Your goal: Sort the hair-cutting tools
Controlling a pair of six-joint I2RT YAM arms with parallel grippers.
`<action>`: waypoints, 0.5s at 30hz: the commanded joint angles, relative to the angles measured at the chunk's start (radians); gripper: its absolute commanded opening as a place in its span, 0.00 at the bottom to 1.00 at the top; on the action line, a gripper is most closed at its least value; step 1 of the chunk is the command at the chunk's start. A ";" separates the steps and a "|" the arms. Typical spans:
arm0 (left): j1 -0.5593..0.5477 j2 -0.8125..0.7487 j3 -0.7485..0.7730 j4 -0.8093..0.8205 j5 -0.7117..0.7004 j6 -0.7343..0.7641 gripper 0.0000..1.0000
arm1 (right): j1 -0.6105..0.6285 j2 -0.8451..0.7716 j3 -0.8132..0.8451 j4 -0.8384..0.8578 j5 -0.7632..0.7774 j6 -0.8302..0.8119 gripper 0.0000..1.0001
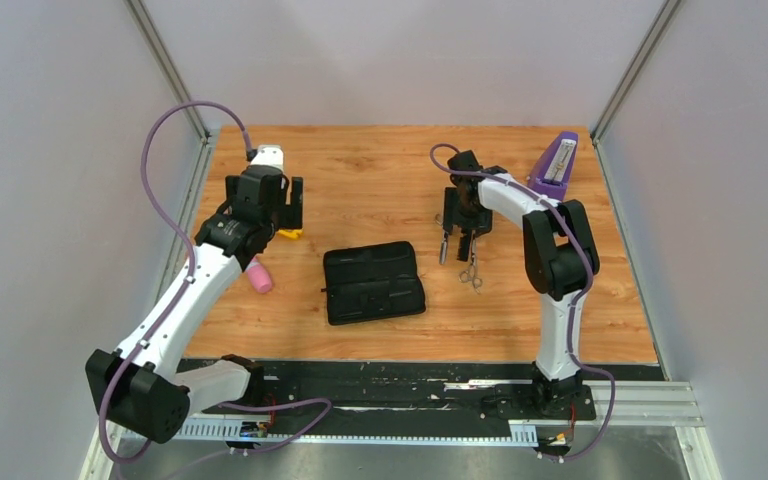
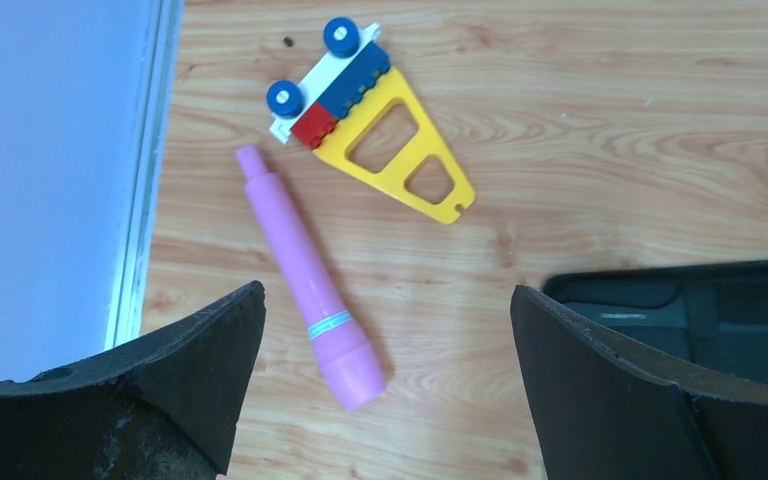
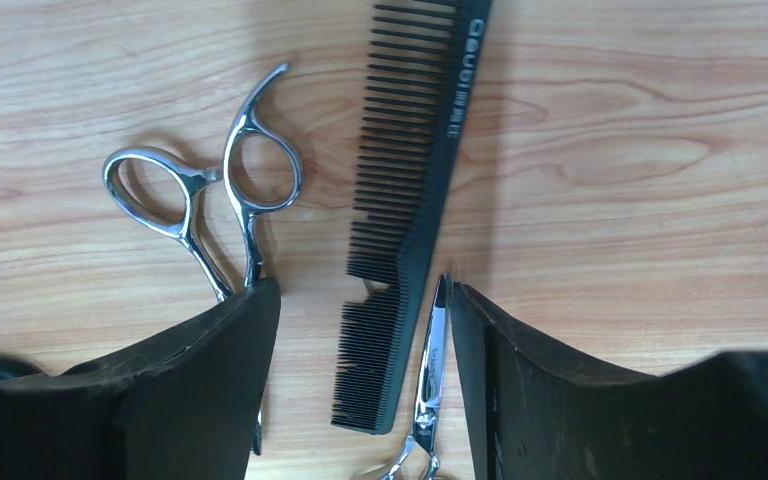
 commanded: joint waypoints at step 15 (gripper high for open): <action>0.006 -0.011 -0.063 0.040 -0.079 0.053 1.00 | 0.027 -0.028 0.061 -0.041 0.065 -0.008 0.66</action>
